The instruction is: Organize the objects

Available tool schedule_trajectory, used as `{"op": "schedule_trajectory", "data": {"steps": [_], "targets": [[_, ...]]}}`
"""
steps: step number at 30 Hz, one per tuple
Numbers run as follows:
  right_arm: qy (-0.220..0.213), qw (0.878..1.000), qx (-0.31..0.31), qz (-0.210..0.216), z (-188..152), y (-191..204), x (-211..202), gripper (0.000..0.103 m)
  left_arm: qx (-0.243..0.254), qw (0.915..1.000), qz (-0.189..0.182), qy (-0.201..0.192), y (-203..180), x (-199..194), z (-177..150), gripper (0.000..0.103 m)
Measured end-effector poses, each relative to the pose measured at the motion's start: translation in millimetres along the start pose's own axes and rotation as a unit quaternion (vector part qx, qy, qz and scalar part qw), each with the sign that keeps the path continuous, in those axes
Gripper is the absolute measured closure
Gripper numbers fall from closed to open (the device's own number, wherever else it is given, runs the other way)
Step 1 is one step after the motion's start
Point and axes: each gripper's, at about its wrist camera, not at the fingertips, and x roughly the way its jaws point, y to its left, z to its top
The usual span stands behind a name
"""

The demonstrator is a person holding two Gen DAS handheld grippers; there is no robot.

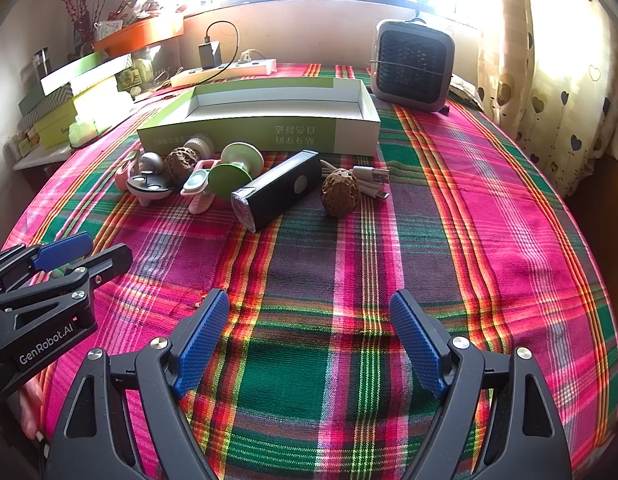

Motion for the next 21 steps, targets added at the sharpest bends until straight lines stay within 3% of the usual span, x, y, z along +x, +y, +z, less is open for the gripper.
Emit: {"op": "schedule_trajectory", "data": {"steps": [11,21], "targets": [[0.004,1.000,-0.009,0.009,3.3,-2.9,1.6,0.020,-0.002,0.9997,-0.026,0.002,9.3,-0.1,3.0,0.055],[0.016,1.000,-0.014,0.011,16.8,-19.2,11.9,0.020,-0.047,0.9961,-0.071,0.019,40.1,7.1,21.3,0.055]]}}
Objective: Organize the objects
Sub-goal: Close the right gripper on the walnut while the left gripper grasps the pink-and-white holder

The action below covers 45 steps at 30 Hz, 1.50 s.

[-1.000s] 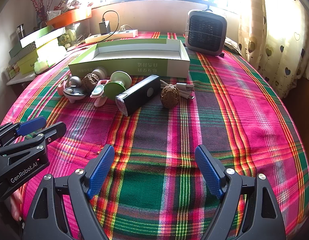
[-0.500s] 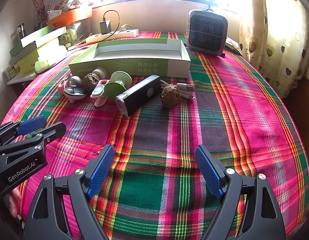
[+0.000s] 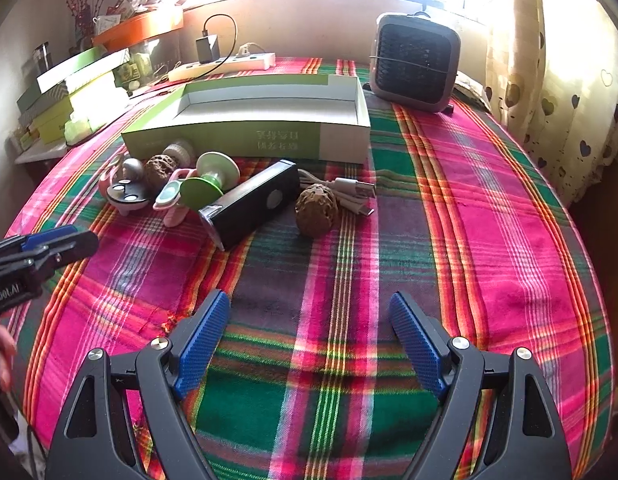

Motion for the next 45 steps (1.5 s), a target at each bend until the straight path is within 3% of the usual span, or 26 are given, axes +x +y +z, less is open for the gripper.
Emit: {"op": "schedule_trajectory", "data": {"steps": [9,20,24,28,32,37,40,45], "targets": [[0.013,1.000,-0.009,-0.014,19.7,-9.6,11.3,0.021,-0.041,0.9991,0.002,-0.001,29.4,7.0,28.8,0.055],[0.017,1.000,-0.015,-0.007,35.5,-10.6,21.9,0.027,-0.031,0.9995,-0.003,0.007,28.8,20.5,51.3,0.055],[0.018,1.000,-0.021,-0.008,41.3,-12.2,25.8,0.037,-0.033,0.9993,0.008,0.013,30.9,27.5,57.5,0.055],[0.020,1.000,-0.022,-0.004,44.3,-13.1,29.2,0.040,-0.030,0.9992,0.015,0.019,32.0,32.8,61.4,0.055],[0.019,1.000,-0.020,-0.001,47.7,-13.4,31.0,0.051,-0.027,0.9990,0.021,0.029,31.9,39.9,64.5,0.055],[0.018,1.000,-0.018,0.002,48.9,-13.9,32.4,0.054,-0.024,0.9987,0.027,0.035,33.5,45.4,67.6,0.055],[0.017,1.000,-0.019,0.008,49.0,-12.8,32.3,0.061,-0.022,0.9987,0.031,0.034,33.3,46.1,68.1,0.055],[0.016,1.000,-0.022,0.011,50.1,-11.6,33.1,0.067,-0.020,0.9985,0.039,0.034,34.4,46.5,69.9,0.064]]}}
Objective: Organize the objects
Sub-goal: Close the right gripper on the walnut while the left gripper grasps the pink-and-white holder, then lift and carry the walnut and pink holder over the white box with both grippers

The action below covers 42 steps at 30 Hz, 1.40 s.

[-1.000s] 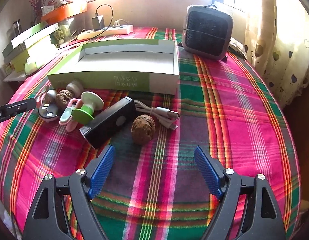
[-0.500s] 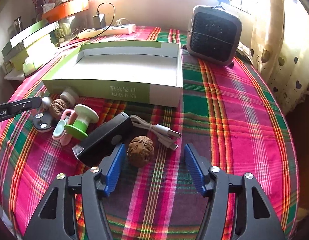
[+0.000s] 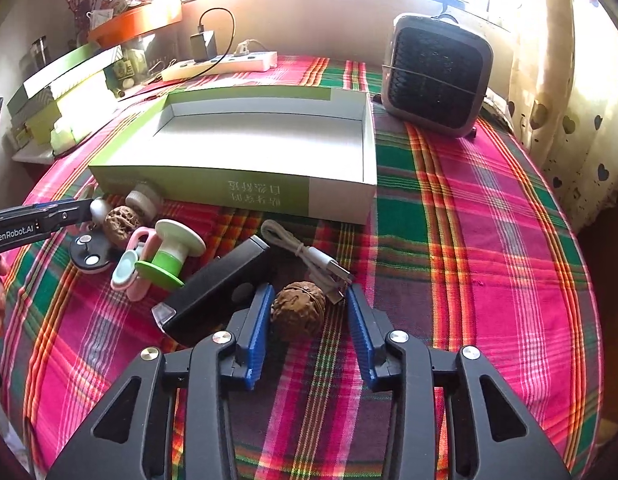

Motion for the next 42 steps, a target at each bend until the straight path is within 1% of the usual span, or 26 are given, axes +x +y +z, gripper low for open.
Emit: {"op": "schedule_trajectory", "data": {"steps": [3,7,11,18,31,37,42], "targets": [[0.000,1.000,0.000,0.003,0.6,0.6,0.1,0.072,-0.002,1.0000,0.004,-0.001,2.3,1.1,2.4,0.070],[-0.001,1.000,-0.001,0.005,0.4,1.3,0.0,0.075,-0.001,1.0000,0.005,-0.004,2.6,2.0,3.9,0.073],[-0.002,1.000,0.001,0.008,-0.3,1.1,-0.7,0.077,0.002,1.0000,0.003,-0.003,1.5,2.4,5.0,0.087],[-0.003,1.000,0.008,0.012,-2.9,-1.2,-2.9,0.077,0.006,1.0000,0.004,-0.006,-0.8,1.1,3.2,0.087],[-0.006,1.000,0.012,0.018,-8.9,-1.5,-10.4,0.077,0.019,0.9996,0.000,-0.020,-6.5,-14.3,-2.8,0.087],[-0.022,1.000,0.007,0.020,-4.0,-0.4,-22.7,0.077,0.028,0.9990,-0.007,-0.034,-10.4,-30.5,-1.5,0.087],[-0.037,0.999,0.000,0.027,6.2,3.1,-32.2,0.077,0.036,0.9981,-0.019,-0.046,-15.3,-41.5,5.6,0.087]]}}
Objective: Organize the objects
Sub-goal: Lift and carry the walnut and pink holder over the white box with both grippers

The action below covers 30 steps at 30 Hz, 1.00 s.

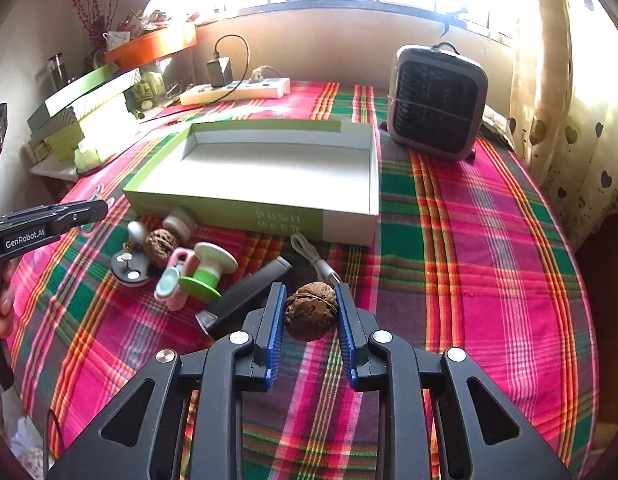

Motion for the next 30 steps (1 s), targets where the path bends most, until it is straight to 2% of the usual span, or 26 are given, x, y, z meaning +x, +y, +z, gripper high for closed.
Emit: {"op": "schedule_trajectory", "data": {"steps": [12,18,21,30], "targets": [[-0.022,0.999,-0.021,0.029,50.7,7.3,4.2,0.077,0.031,0.9991,-0.027,-0.014,-12.5,2.2,38.4,0.087],[-0.028,0.999,-0.032,0.035,82.7,12.7,17.0,0.077,0.049,0.9982,-0.034,-0.004,-18.2,21.3,59.9,0.087],[-0.021,0.999,-0.037,0.030,95.9,14.1,32.4,0.077,0.051,0.9977,-0.045,0.005,-19.3,33.6,69.7,0.087],[0.022,0.999,-0.021,0.021,124.8,6.6,86.0,0.077,0.061,0.9965,-0.044,0.037,-20.2,77.1,89.2,0.087]]}}
